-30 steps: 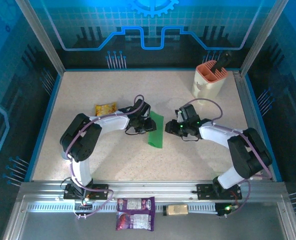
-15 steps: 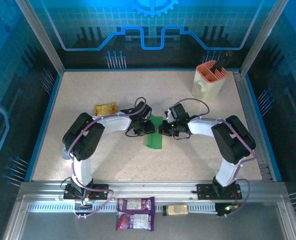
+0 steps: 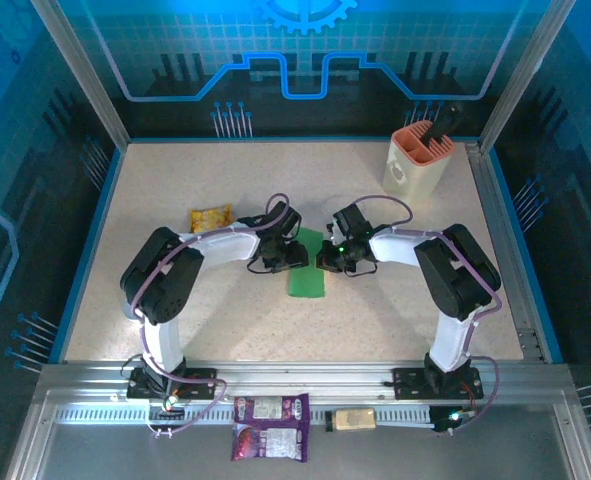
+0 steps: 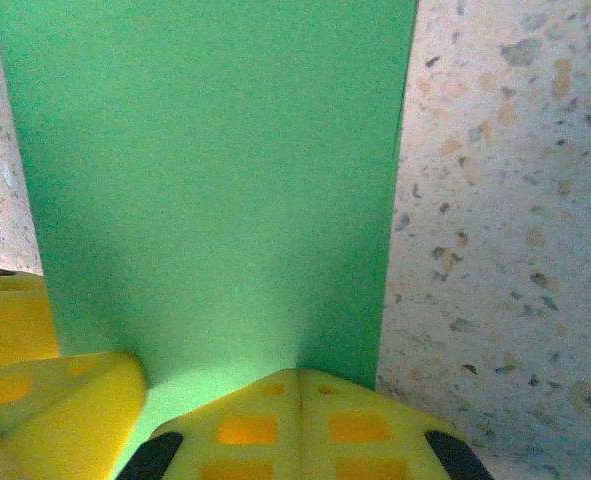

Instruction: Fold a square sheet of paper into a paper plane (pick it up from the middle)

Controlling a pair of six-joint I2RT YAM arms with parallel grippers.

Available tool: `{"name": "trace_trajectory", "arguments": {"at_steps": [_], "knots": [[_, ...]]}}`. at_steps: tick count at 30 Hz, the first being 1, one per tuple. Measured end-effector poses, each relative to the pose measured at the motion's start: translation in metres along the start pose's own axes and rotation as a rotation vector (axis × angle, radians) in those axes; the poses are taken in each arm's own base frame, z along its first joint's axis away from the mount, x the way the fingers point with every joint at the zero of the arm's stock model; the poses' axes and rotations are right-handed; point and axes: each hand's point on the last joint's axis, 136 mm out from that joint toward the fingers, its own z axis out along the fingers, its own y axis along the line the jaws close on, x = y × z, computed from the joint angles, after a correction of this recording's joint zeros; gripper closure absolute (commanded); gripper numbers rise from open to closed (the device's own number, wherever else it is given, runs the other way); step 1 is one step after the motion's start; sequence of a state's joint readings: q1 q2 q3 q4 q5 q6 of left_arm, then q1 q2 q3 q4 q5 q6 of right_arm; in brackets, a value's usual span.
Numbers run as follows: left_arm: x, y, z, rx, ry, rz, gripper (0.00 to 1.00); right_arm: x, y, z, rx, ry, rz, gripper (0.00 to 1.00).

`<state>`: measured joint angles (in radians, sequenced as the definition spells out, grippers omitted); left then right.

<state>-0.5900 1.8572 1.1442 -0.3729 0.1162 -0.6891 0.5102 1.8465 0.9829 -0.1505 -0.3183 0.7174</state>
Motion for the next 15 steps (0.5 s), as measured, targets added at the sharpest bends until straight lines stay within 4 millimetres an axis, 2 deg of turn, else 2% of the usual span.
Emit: {"name": "trace_trajectory", "arguments": {"at_steps": [7,15], "knots": [[0.007,0.004,-0.001,0.022,0.037,-0.018,0.46,0.001,0.0,0.0,0.001,0.004,-0.001,0.91],[0.011,0.006,0.005,0.018,0.062,-0.027,0.55,0.0,0.0,-0.001,-0.007,0.008,0.004,0.87]]}}
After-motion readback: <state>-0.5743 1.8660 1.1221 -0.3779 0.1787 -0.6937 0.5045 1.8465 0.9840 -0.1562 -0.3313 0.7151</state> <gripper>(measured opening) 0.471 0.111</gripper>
